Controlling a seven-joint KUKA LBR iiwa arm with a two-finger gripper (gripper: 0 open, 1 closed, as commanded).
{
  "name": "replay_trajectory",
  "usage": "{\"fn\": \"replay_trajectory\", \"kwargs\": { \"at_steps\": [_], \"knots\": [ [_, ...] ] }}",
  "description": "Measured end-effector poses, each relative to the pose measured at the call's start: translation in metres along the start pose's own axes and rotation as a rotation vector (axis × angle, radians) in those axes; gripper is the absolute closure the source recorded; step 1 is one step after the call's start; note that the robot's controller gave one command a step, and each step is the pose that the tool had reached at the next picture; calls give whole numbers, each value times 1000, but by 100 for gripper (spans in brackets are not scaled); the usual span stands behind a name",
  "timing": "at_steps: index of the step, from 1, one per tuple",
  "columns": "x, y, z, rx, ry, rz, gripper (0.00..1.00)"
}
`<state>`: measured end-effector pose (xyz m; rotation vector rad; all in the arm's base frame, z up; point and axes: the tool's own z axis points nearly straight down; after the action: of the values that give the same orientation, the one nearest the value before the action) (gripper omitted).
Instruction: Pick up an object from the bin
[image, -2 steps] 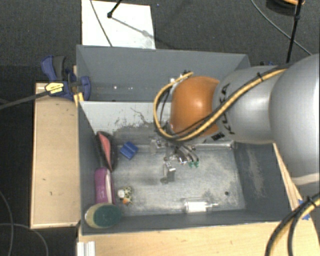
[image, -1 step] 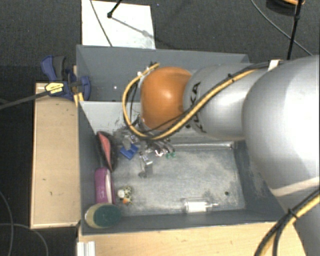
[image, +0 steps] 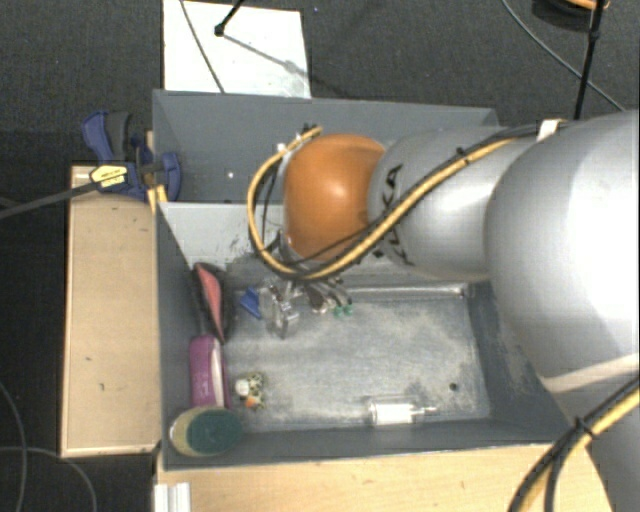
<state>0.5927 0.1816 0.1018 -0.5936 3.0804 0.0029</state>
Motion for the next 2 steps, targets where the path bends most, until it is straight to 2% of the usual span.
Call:
{"fn": "replay_trajectory", "kwargs": {
  "at_steps": [1,2],
  "knots": [
    [49,-10,-52,1,1,-3,100],
    [35,-16,-48,1,-3,123,100]
  ]
}}
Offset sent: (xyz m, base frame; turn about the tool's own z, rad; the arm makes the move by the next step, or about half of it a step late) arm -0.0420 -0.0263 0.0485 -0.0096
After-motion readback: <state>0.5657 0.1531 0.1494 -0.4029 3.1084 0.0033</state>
